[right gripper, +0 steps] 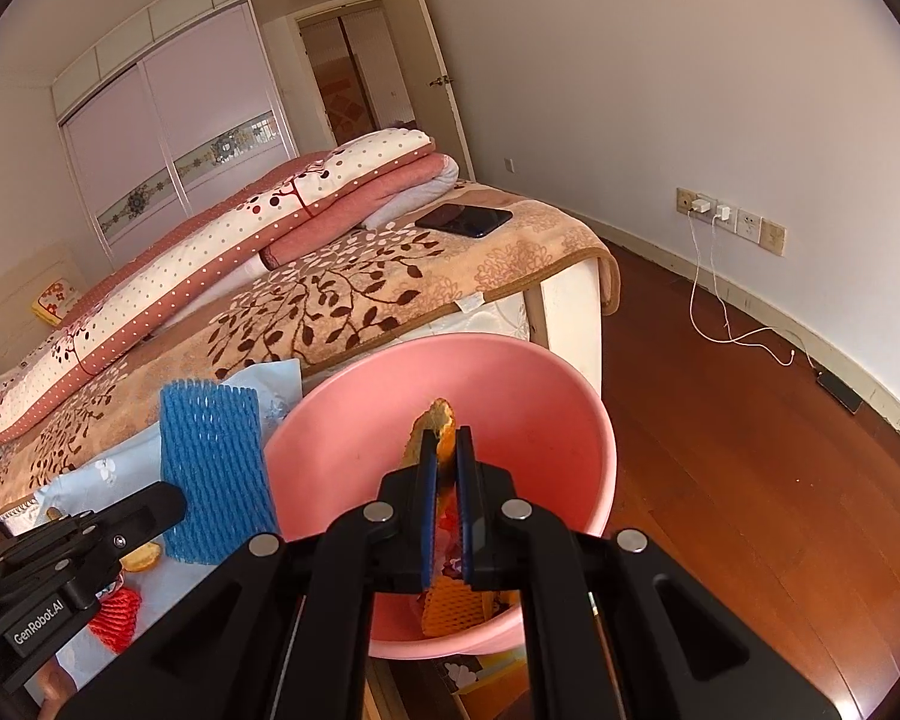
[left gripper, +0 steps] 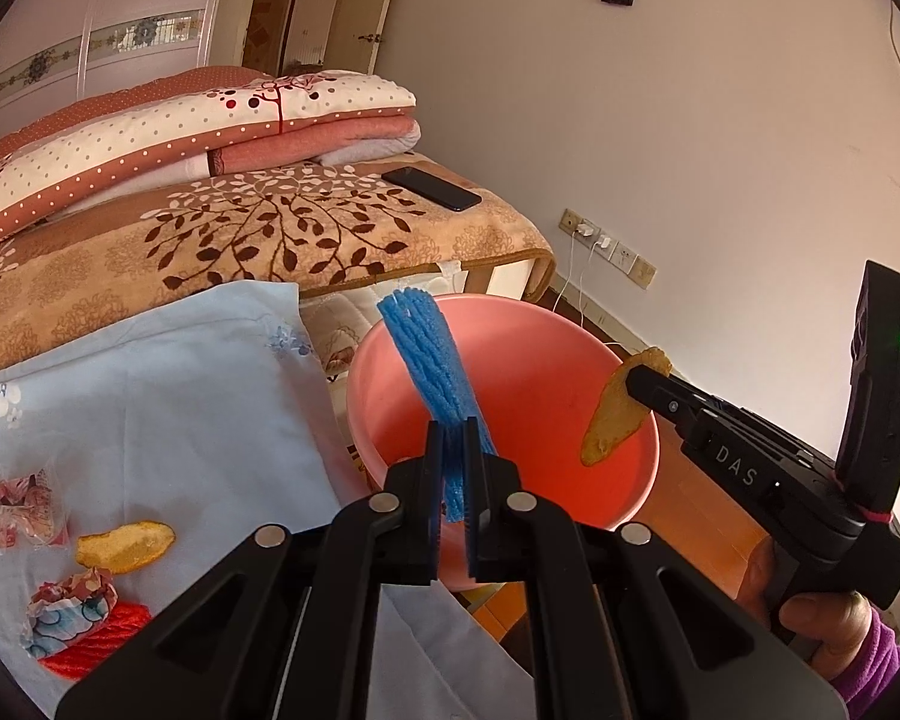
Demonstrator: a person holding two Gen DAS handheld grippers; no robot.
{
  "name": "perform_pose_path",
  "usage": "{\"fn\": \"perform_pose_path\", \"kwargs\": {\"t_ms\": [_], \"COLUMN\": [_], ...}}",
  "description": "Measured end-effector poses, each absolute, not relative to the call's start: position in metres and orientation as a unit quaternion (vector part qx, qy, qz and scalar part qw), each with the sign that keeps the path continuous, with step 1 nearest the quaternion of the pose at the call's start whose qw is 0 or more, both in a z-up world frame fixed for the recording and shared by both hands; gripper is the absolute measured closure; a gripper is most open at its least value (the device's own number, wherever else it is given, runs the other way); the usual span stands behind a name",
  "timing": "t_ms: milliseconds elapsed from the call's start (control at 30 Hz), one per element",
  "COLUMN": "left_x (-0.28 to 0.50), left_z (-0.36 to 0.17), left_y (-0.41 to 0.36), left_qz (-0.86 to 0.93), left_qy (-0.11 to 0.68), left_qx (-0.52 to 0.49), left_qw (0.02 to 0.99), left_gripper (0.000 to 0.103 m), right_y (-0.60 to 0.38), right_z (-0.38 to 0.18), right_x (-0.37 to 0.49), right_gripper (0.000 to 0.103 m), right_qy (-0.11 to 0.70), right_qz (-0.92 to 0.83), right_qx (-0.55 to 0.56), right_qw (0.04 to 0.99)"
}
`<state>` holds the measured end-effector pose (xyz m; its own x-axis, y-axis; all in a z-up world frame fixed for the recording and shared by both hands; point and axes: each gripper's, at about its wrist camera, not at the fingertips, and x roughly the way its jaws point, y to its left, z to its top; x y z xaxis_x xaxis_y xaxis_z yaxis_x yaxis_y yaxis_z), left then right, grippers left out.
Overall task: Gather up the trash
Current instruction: 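Open the right tool to drop the peel while the left tool drops the blue mesh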
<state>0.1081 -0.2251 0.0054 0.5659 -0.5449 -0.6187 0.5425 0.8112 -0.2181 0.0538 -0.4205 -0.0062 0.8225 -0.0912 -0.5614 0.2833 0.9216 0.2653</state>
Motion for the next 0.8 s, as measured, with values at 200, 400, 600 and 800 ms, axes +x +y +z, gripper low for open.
{"fn": "perform_pose_path", "kwargs": {"t_ms": [200, 400, 600, 800], "left_x": [0.1084, 0.1096, 0.1103, 0.1093], "left_z": [0.0026, 0.0018, 0.0018, 0.0052], "left_y": [-0.2259, -0.2269, -0.2255, -0.2210], "left_qz": [-0.308, -0.310, -0.312, -0.309], "left_qy": [0.350, 0.352, 0.356, 0.355], "left_qx": [-0.006, -0.009, -0.019, -0.027], "left_qw": [0.885, 0.883, 0.880, 0.882], "left_gripper": [0.098, 0.097, 0.070, 0.070], "right_y": [-0.4208, -0.4202, -0.4198, -0.4156], "right_z": [-0.0090, -0.0104, -0.0088, -0.0042], "right_x": [0.0580, 0.0579, 0.0561, 0.0521], "right_gripper": [0.098, 0.097, 0.074, 0.070], "right_qy": [0.285, 0.288, 0.281, 0.276], "right_qz": [-0.103, -0.105, -0.104, -0.098], "right_qx": [0.171, 0.171, 0.170, 0.166], "right_qw": [0.938, 0.936, 0.939, 0.942]}}
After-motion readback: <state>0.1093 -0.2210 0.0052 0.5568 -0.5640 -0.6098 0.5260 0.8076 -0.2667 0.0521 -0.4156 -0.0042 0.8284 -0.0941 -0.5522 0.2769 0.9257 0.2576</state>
